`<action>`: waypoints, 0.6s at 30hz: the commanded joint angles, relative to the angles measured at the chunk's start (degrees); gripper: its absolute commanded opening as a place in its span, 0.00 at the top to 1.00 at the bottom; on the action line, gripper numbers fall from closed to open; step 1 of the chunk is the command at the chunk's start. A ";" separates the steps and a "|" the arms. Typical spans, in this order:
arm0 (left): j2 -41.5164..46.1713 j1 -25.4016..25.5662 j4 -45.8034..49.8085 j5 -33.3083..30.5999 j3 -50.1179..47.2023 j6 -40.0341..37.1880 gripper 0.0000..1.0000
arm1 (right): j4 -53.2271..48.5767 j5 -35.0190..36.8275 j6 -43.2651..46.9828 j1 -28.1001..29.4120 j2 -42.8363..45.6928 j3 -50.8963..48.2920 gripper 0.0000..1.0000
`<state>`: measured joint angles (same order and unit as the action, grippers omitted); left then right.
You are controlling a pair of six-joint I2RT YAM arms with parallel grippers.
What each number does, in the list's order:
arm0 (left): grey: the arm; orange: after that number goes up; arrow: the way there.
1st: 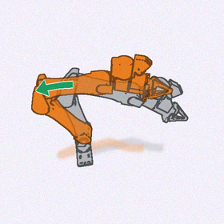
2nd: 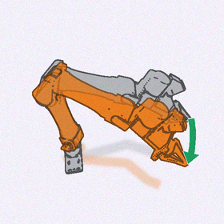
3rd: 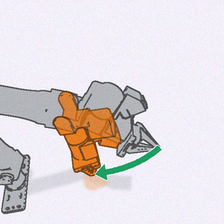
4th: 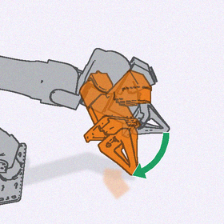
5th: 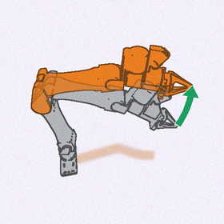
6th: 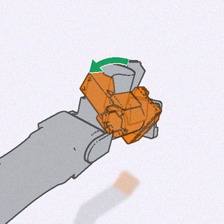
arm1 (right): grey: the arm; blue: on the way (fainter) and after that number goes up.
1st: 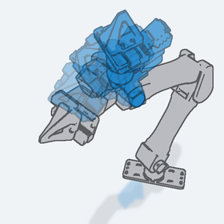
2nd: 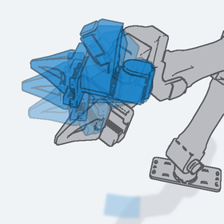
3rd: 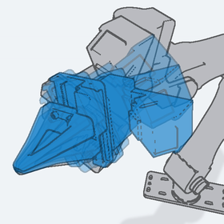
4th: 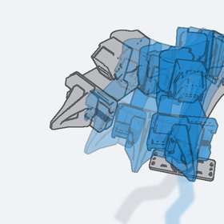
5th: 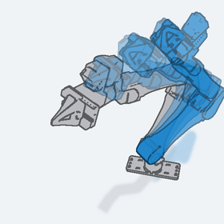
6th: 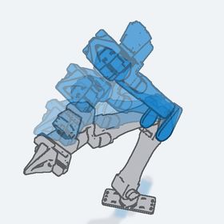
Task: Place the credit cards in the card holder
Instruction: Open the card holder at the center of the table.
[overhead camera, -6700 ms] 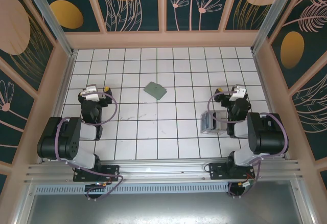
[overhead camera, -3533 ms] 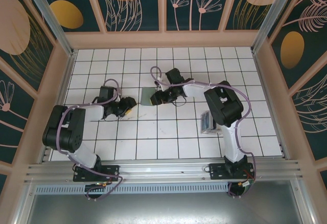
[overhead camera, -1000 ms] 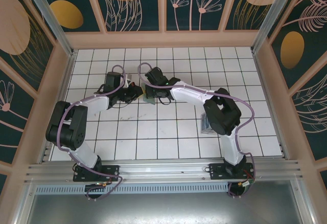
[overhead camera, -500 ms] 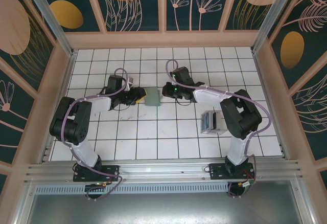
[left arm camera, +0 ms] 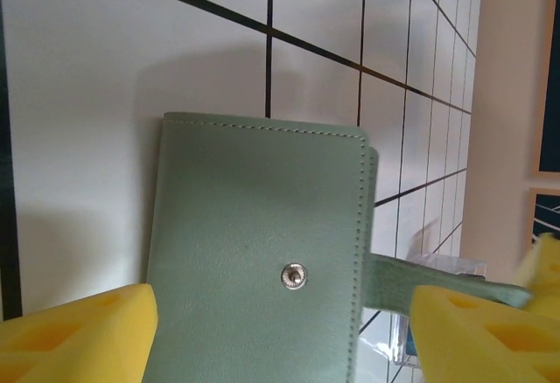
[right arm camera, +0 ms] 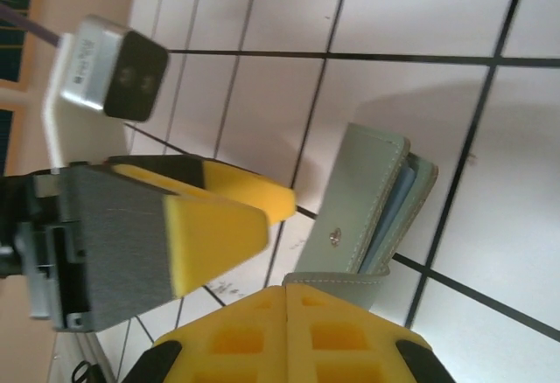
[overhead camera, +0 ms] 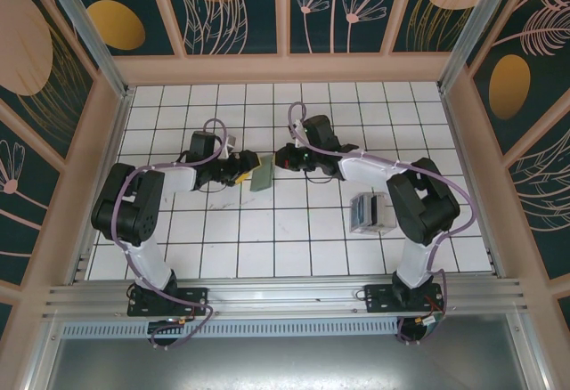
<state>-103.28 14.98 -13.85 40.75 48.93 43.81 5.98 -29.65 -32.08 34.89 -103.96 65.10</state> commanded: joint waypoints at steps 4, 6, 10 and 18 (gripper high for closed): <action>-1.73 0.40 3.65 1.63 2.99 -4.46 0.24 | 5.69 -6.18 0.32 -0.64 1.88 0.49 1.00; -2.48 0.43 5.85 1.18 4.03 -5.48 0.24 | 5.50 -7.16 0.50 -0.62 0.95 1.11 1.00; -3.08 0.43 1.36 3.91 2.35 -2.85 0.25 | 5.38 -7.88 0.57 -0.69 -0.09 1.30 1.00; -3.18 0.40 5.60 0.58 3.87 -5.51 0.35 | 3.33 -7.07 1.81 -1.01 -0.49 1.90 1.00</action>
<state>-106.28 15.03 -11.18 42.63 51.57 40.56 8.82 -36.10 -31.86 34.48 -104.03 65.34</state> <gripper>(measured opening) 0.674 0.053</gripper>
